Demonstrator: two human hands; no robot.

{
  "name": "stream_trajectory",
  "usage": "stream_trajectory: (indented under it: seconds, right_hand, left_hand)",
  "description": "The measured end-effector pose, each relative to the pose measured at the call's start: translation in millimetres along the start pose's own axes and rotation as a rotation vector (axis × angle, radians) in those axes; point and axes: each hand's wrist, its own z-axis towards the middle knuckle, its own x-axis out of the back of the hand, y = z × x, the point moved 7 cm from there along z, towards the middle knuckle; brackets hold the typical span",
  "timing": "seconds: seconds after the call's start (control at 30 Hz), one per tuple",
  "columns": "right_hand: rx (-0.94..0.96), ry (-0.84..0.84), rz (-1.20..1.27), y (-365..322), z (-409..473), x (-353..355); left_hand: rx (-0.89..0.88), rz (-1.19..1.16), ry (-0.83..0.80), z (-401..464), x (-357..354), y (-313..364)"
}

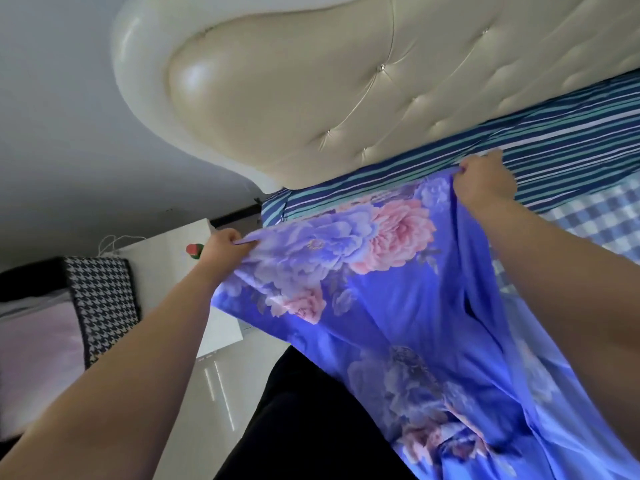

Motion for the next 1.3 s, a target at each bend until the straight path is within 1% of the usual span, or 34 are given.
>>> stream_trajectory:
  seconds: [0.07,0.1,0.13,0.17,0.2,0.23,0.3,0.37,0.43,0.47,0.5,0.53,0.57,0.6,0.63,0.7,0.77,0.83,0.87,0.9,0.97,1.03,1.07,1.1,1.13,1.17,1.23,1.3]
  right_hand:
    - [-0.03,-0.027,0.029,-1,12,-11]
    - [-0.056,-0.07,0.108,-2,19,-23]
    - [-0.102,-0.126,0.245,-3,25,-37]
    - [-0.162,-0.18,0.429,-7,29,-53]
    - [-0.219,-0.21,0.614,-11,35,-68]
    - [-0.265,-0.206,0.764,-15,42,-81]
    - [-0.303,-0.184,0.949,-24,56,-107]
    - [-0.322,-0.184,0.941,-35,67,-130]
    - [-0.278,-0.13,0.786,-47,75,-141]
    - [-0.231,-0.107,0.711,-52,80,-148]
    - [-0.169,-0.093,0.638,-58,83,-156]
    - [-0.118,-0.093,0.575,-64,86,-164]
    - [-0.058,-0.09,0.496,-68,88,-171]
    - [0.006,-0.065,0.411,-72,90,-177]
    - [0.093,-0.035,0.317,-77,92,-185]
    - [0.217,-0.006,0.198,-81,92,-205]
    - [0.275,-0.033,0.096,-84,92,-224]
    - [0.318,-0.076,0.014,-90,96,-244]
    - [0.318,-0.098,-0.014,-93,98,-253]
    - [0.302,-0.119,-0.028,-97,100,-260]
    - [0.26,-0.176,0.007,-103,99,-278]
    - [0.245,-0.283,0.033,-107,93,-304]
    - [0.253,-0.33,0.015,-108,89,-316]
    - [0.263,-0.35,-0.007,-110,86,-325]
    - [0.263,-0.34,-0.027,-112,84,-330]
    - [0.259,-0.302,-0.041,-114,84,-330]
    - [0.237,-0.164,-0.044,-117,89,-322]
    - [0.244,-0.017,-0.024,-121,100,-310]
  left_hand:
    - [-0.001,-0.019,-0.116,9,-7,-1]
    - [-0.016,0.04,-0.183,16,-11,-1]
    - [-0.027,0.138,-0.242,24,-17,-5]
    - [-0.022,0.239,-0.265,34,-20,-8]
    - [-0.007,0.322,-0.23,44,-20,-10]
    - [0.016,0.4,-0.166,55,-19,-13]
    - [0.085,0.442,-0.032,75,-15,-15]
    - [0.181,0.484,-0.007,96,-23,-23]
    - [0.251,0.44,-0.088,111,-42,-30]
    - [0.304,0.312,-0.152,117,-56,-35]
    - [0.383,0.087,-0.232,119,-70,-39]
    - [0.473,-0.221,-0.237,122,-82,-45]
    - [0.599,-0.598,-0.221,124,-95,-54]
    - [0.701,-0.92,-0.172,126,-107,-60]
    - [0.761,-1.162,-0.14,127,-118,-64]
    - [0.774,-1.452,0.039,132,-129,-68]
    - [0.721,-1.49,0.293,127,-126,-70]
    - [0.653,-1.306,0.538,125,-119,-76]
    - [0.619,-1.164,0.602,127,-116,-76]
    - [0.569,-1.056,0.607,134,-116,-76]
    - [0.426,-0.919,0.452,156,-128,-75]
    - [0.331,-0.627,0.301,173,-144,-77]
    - [0.26,-0.437,0.255,177,-147,-76]
    - [0.227,-0.223,0.249,181,-148,-82]
    - [0.178,-0.052,0.272,184,-148,-84]
    - [0.119,0.063,0.285,186,-147,-86]
    - [0.006,0.175,0.321,193,-145,-93]
    - [-0.059,0.24,0.353,204,-137,-95]
